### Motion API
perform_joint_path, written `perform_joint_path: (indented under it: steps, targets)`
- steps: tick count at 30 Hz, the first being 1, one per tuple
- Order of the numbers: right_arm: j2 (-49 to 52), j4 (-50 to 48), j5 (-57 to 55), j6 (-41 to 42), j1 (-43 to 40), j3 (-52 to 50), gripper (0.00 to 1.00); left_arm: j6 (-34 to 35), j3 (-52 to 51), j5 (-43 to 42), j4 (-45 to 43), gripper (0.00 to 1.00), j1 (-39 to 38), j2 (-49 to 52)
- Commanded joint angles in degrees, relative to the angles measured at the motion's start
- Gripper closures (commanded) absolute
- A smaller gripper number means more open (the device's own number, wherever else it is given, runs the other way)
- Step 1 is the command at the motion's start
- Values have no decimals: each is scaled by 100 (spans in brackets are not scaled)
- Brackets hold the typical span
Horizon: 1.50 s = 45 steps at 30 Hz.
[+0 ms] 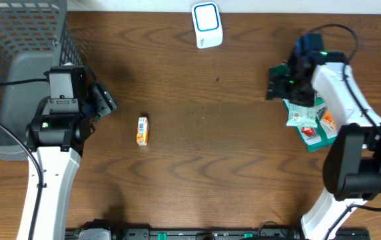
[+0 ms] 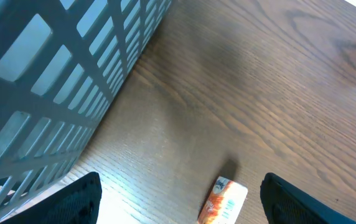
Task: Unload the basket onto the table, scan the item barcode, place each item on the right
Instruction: 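Reach the right gripper left and grasp the remaining orange tissue pack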
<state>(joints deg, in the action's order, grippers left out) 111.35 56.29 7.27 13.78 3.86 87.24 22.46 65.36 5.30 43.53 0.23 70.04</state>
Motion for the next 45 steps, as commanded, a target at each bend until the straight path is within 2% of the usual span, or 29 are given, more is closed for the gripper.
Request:
perform_joint_path:
  steps: [1,4,6,9,14,18,22,28,33,45]
  targets:
    - [-146,-337,988,645,708,101,1,-35,0,76,17,17,24,7]
    - [-118,-920,1456,1172,1377,90,1,-35,0,76,17,17,24,7]
    - [-96,-1327,1484,1714,1875,87,1,-35,0,76,17,17,24,7]
    - [-70,-1869,1403,1998,2498,87,2,-35,0,76,17,17,24,7]
    - [-61,-2341,511,2376,3512,87,14,-35,0,76,17,17,24,7]
    - [-50,-2358,-518,2835,4207,74,17,-35,0,76,17,17,24,7]
    - [90,-2581,-920,3101,4725,70,20,-35,0,76,17,17,24,7]
    - [470,-3023,-935,3163,5090,70,24,-35,0,76,17,17,24,7]
    - [739,-3228,-911,3165,5095,70,41,-35,0,76,17,17,24,7]
    - [1130,-3309,-866,3423,5134,68,43,-35,0,76,17,17,24,7]
